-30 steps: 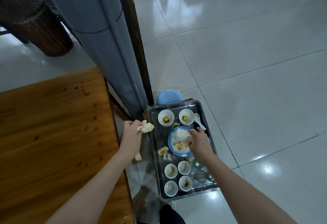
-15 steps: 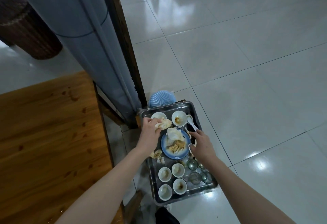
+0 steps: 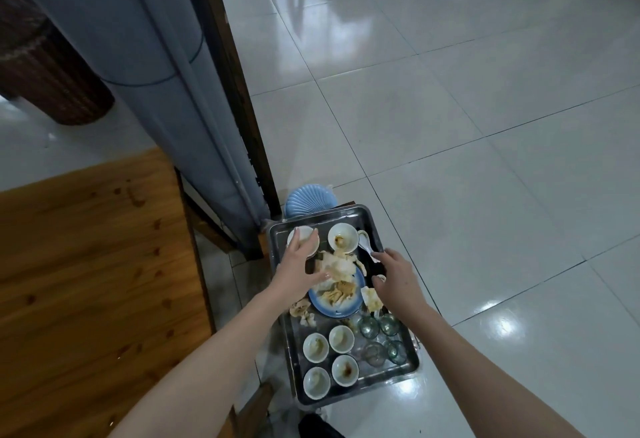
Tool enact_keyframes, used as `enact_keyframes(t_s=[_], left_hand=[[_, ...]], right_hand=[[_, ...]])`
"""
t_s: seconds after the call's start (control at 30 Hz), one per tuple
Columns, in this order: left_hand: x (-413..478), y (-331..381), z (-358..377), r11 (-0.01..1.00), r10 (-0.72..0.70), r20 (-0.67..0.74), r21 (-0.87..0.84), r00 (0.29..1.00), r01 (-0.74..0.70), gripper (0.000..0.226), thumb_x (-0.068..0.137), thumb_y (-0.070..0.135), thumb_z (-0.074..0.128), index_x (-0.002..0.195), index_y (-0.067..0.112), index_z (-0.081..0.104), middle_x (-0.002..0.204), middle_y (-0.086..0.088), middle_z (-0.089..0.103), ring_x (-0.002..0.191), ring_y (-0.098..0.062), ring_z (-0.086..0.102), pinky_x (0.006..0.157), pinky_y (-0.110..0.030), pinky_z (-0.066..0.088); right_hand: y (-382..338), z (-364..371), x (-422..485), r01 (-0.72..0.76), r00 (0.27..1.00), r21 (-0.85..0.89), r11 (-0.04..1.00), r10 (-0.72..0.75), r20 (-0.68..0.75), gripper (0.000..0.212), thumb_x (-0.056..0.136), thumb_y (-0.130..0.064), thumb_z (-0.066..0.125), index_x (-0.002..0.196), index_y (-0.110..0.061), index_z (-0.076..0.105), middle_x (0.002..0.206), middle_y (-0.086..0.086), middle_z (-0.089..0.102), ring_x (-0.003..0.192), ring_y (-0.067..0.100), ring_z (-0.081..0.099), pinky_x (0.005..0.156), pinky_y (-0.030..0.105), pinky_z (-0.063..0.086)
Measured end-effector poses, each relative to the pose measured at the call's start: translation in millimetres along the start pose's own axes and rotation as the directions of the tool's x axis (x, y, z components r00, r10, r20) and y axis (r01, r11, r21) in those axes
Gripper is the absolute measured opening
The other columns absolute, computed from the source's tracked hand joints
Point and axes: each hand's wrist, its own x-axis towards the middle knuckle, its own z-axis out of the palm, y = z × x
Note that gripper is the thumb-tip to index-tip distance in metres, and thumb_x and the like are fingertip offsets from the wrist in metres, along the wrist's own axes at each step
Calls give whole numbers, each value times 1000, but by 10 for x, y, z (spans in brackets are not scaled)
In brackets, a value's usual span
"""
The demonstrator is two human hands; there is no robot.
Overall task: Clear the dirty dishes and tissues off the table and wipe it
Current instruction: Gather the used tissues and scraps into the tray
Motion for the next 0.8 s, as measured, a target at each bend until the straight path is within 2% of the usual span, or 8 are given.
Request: enact_keyframes(t_s=[0.03, 0.1, 0.27, 0.4, 0.6, 0.7, 0.8], left_hand=[[-21, -25, -45, 998, -17, -4, 59, 1000, 17, 94, 83, 31, 74, 152, 40, 12, 162, 6, -11, 149, -22, -1, 120, -48, 12], [-76, -68, -135, 983, -53, -33, 175, 998, 58, 92, 84, 37, 72, 152, 42, 9, 162, 5, -10, 149, -26, -2, 118, -57, 13], [-325, -252, -387, 928, -72, -135, 355, 988, 116, 76, 95, 46, 53, 152, 41, 4, 163, 2, -6, 149, -26, 1, 117, -55, 8], [-647, -475, -637, 918, -88, -180, 366, 980, 150, 68, 99, 42, 45, 152, 40, 3, 163, 3, -5, 149, -25, 0, 119, -55, 6], [-1322, -941, -1047, 921, -125, -265, 327, 956, 211, 61, 102, 36, 41, 154, 37, 9, 163, 2, -2, 149, -27, -1, 117, -55, 4], [-1752, -1258, -1208, 923, -158, -301, 294, 941, 248, 61, 102, 35, 41, 153, 37, 8, 163, 3, -4, 149, -27, -2, 118, -55, 4], [-2272, -1661, -1358, 923, -186, -334, 263, 924, 281, 60, 102, 35, 41, 153, 38, 10, 163, 3, -1, 149, -27, -1, 118, -54, 5]], right_hand=[[-33, 0, 5, 6, 1000, 1, 1000, -6, -1, 46, 84, -8, 60, 129, -14, 57, 132, 9, 51, 116, 30, 51, 98, 40, 43], [-118, 7, 16, 9, 1000, -32, 999, -9, 14, 47, 85, -9, 60, 132, -16, 55, 137, 9, 48, 120, 28, 48, 100, 37, 41], [-428, 63, -3, 74, 997, -107, 991, -71, 37, 48, 87, -14, 60, 134, -19, 50, 140, 5, 45, 121, 26, 46, 100, 37, 39], [-772, 177, -84, 154, 988, -187, 970, -148, 46, 51, 87, -12, 57, 137, -20, 47, 143, 5, 43, 126, 25, 43, 102, 35, 36], [-1400, 527, -481, 238, 971, -217, 947, -229, 65, 47, 89, -15, 55, 135, -19, 47, 142, 6, 44, 125, 28, 44, 101, 41, 36], [-1712, 789, -788, 273, 962, -252, 929, -255, 103, 55, 92, -19, 51, 145, -25, 36, 152, 3, 33, 136, 27, 34, 111, 46, 28], [-2050, 1079, -1159, 297, 953, -261, 919, -268, 141, 58, 95, -23, 48, 149, -29, 28, 157, 3, 23, 143, 27, 22, 114, 49, 20]])
